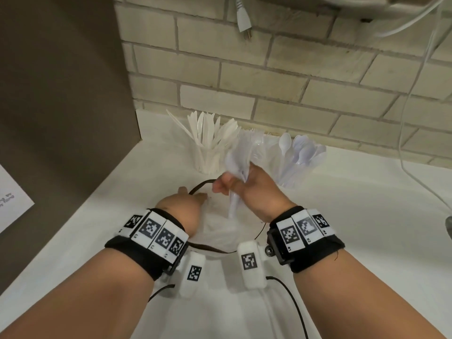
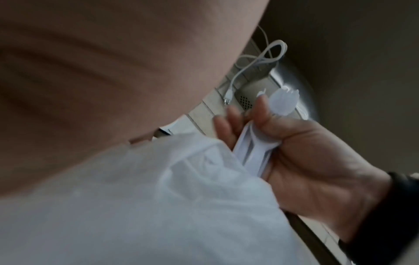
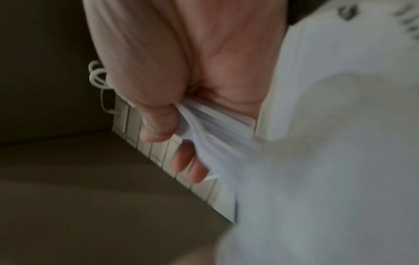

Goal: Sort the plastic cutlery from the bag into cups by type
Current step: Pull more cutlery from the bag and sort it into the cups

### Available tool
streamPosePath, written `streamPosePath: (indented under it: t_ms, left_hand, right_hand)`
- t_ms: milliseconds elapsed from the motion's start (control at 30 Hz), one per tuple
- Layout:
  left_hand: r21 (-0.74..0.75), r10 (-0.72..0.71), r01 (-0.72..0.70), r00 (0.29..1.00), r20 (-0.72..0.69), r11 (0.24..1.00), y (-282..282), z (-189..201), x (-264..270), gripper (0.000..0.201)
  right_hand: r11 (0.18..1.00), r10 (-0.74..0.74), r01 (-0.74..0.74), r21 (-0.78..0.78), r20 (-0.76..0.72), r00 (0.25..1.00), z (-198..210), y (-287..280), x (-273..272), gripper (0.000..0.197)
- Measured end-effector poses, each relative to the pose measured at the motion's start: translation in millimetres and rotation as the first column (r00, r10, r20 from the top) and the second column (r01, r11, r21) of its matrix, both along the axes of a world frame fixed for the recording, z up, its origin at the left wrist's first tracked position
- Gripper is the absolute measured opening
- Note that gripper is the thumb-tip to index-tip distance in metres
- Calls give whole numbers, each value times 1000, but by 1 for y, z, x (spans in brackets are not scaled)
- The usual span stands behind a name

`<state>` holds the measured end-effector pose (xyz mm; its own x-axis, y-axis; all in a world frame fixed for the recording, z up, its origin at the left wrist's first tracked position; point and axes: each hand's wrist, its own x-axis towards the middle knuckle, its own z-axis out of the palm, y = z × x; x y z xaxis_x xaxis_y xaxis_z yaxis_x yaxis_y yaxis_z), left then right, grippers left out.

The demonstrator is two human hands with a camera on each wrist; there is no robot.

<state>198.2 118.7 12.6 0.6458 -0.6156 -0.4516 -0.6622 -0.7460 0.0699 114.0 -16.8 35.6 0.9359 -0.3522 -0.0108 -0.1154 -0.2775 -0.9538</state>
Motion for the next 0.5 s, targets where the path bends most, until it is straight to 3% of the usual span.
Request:
streamPosePath:
  t_ms: [100,167,233,267,300,333,367,400,433,500]
  left_hand:
    - [-30,-13,11,998,-61,999,5,5,5,77]
    - [-104,-22,6,988,-152,995,15,24,8,79]
    - [-333,8,-86,974,-227,939,22,48,6,60]
    - [-534,38,-166,970,-242,829,21,55,5,39]
    - [-713,83,-282,950,-301,642,18,58,5,19]
    - [-814,79,-403,909,-409,418,14,58,4,15]
    - [-801,15,-551,826,-564,234,8,58,3,21]
    - [-704,-77,-695,702,-708,144,2,57,1,28]
    - [-577,-156,-806,558,-815,131,-5,56,-2,40]
    - [-331,-211,-923,289,-934,198,-14,58,-7,69]
  right_hand:
    - [954,-119,61,292,185,975,22,-12,-1,19]
    - [922,-163,56,383,255,953,36,-17,-1,16]
    - [912,-197,69,405,285,938,46,-22,1,18]
    - [908,-205,66,414,301,931,50,-22,2,18]
    - [904,-209,59,423,319,924,55,-22,2,17]
    - [898,-213,47,437,340,916,59,-21,4,16]
    - [891,-221,38,452,358,907,64,-20,6,16]
    - [884,-229,29,466,379,897,68,-18,8,16]
    - [879,-239,22,477,400,885,72,-16,11,17]
    - [873,-262,21,488,431,863,79,-10,17,14]
